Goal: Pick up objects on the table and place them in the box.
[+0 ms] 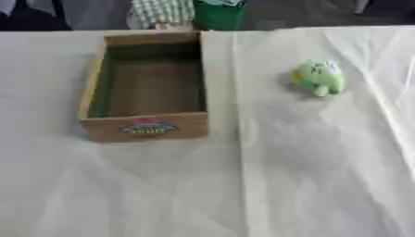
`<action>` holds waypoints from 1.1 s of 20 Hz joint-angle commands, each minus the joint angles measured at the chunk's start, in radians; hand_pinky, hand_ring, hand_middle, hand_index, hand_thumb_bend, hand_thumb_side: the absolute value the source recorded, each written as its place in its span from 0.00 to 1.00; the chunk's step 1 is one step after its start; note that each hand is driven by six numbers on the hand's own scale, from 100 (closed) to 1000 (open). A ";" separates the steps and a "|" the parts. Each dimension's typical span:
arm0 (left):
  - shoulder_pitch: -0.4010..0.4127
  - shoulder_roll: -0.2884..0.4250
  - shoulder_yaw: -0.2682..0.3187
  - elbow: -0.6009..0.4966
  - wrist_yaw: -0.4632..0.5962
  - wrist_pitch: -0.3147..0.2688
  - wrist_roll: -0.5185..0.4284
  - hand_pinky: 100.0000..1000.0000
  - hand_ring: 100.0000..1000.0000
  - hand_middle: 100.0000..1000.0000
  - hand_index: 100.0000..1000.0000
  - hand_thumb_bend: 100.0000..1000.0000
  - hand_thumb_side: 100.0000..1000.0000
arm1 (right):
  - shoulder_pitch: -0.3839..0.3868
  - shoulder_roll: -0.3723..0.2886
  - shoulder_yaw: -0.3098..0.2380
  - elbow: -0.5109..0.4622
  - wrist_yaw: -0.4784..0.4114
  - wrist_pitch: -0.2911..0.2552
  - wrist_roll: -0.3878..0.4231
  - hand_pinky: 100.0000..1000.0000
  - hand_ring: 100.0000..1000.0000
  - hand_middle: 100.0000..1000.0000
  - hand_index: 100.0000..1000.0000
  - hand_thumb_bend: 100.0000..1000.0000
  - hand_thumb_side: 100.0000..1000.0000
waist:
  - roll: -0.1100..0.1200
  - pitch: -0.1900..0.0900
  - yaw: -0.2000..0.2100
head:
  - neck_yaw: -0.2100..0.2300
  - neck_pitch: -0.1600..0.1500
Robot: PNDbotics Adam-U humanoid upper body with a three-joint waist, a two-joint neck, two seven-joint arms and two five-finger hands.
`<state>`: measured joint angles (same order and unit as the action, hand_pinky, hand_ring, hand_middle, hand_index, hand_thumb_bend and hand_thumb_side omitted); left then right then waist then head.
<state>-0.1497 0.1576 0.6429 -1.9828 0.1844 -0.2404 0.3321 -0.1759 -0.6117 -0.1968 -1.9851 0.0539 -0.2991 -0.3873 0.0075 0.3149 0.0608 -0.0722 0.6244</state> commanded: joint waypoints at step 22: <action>0.007 0.040 -0.012 -0.017 -0.007 0.011 -0.011 0.76 0.45 0.46 0.68 0.02 0.60 | -0.230 -0.508 0.166 0.089 0.150 0.284 0.197 0.79 0.79 0.82 0.88 0.22 0.92 | -0.018 -0.050 0.016 | -0.040 0.072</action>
<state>-0.1412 0.1606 0.6332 -1.9828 0.1805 -0.2281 0.3260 -0.3916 -1.0504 -0.0342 -1.9091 0.1997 -0.0351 -0.2047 -0.0092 0.2836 0.0773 -0.1076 0.6937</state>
